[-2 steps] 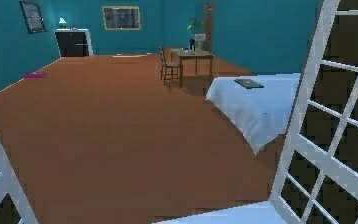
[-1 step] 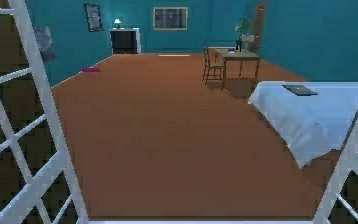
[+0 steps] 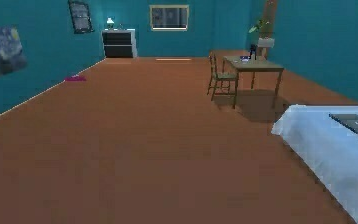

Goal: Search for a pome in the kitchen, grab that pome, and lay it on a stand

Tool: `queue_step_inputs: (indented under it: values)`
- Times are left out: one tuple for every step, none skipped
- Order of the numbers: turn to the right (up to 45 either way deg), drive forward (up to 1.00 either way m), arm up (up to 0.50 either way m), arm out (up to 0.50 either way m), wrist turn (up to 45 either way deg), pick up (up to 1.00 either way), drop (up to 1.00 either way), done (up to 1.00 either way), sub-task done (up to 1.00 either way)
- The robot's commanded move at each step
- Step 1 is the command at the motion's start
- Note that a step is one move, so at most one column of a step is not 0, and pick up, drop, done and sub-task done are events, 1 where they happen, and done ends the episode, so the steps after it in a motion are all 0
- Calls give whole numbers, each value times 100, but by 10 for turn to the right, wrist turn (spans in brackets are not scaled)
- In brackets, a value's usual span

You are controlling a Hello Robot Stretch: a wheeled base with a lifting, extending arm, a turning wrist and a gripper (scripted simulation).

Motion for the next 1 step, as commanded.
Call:
queue_step_inputs:
  values:
    - [0,100,0,0,0,0,0,0,0]
